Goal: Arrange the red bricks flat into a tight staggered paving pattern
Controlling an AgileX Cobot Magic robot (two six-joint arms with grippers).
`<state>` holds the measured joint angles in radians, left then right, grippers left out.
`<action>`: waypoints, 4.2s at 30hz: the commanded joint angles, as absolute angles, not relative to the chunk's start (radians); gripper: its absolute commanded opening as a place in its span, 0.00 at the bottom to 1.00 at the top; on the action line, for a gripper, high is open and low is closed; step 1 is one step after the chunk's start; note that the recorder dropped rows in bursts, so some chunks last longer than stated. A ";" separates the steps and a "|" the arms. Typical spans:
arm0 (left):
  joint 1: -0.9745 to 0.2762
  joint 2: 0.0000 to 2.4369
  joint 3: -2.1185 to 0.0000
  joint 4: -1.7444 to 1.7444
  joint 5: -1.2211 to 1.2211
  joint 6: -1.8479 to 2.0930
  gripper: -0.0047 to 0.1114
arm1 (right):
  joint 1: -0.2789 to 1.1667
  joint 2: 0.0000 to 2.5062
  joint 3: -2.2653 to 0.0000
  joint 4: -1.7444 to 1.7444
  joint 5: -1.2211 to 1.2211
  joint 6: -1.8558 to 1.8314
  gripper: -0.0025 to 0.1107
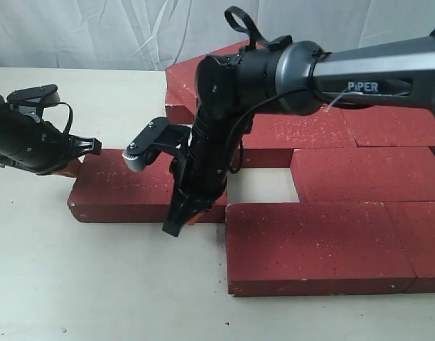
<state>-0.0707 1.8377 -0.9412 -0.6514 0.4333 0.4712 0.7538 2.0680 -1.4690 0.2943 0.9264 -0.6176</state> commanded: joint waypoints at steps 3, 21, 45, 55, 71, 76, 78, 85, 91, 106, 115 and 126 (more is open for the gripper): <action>-0.072 1.843 -0.938 -0.658 0.443 0.475 0.04 | 0.757 2.107 -1.467 0.214 0.891 -0.586 0.01; -0.072 1.843 -0.938 -0.658 0.441 0.482 0.04 | 0.770 2.063 -1.467 0.250 0.960 -0.544 0.01; -0.164 1.843 -0.938 -0.717 0.434 0.482 0.04 | 0.447 1.746 -1.338 0.107 0.949 -0.386 0.01; -0.181 1.845 -0.938 -0.770 0.407 0.482 0.04 | 0.316 1.598 -1.104 0.097 0.812 -0.384 0.01; -0.283 1.900 -0.938 -0.826 0.333 0.482 0.04 | 0.198 1.541 -1.029 0.173 0.745 -0.387 0.01; -0.310 1.932 -0.938 -0.846 0.310 0.482 0.04 | 0.198 1.539 -1.029 0.173 0.733 -0.387 0.01; -0.326 1.932 -0.940 -0.854 0.293 0.482 0.04 | 0.198 1.539 -1.029 0.173 0.727 -0.387 0.01; -0.372 1.932 -0.945 -0.887 0.265 0.482 0.04 | 0.198 1.539 -1.029 0.192 0.726 -0.391 0.01; -0.402 1.932 -0.949 -0.909 0.246 0.482 0.04 | 0.198 1.539 -1.029 0.197 0.724 -0.390 0.01; -0.441 1.932 -0.949 -0.923 0.227 0.508 0.04 | 0.198 1.539 -1.029 0.210 0.724 -0.390 0.01; -0.408 1.930 -0.949 -0.842 0.247 0.494 0.25 | 0.198 1.539 -1.029 0.208 0.718 -0.390 0.01; -0.176 1.903 -0.949 -0.625 0.382 0.471 0.11 | 0.198 1.540 -1.029 0.210 0.707 -0.390 0.01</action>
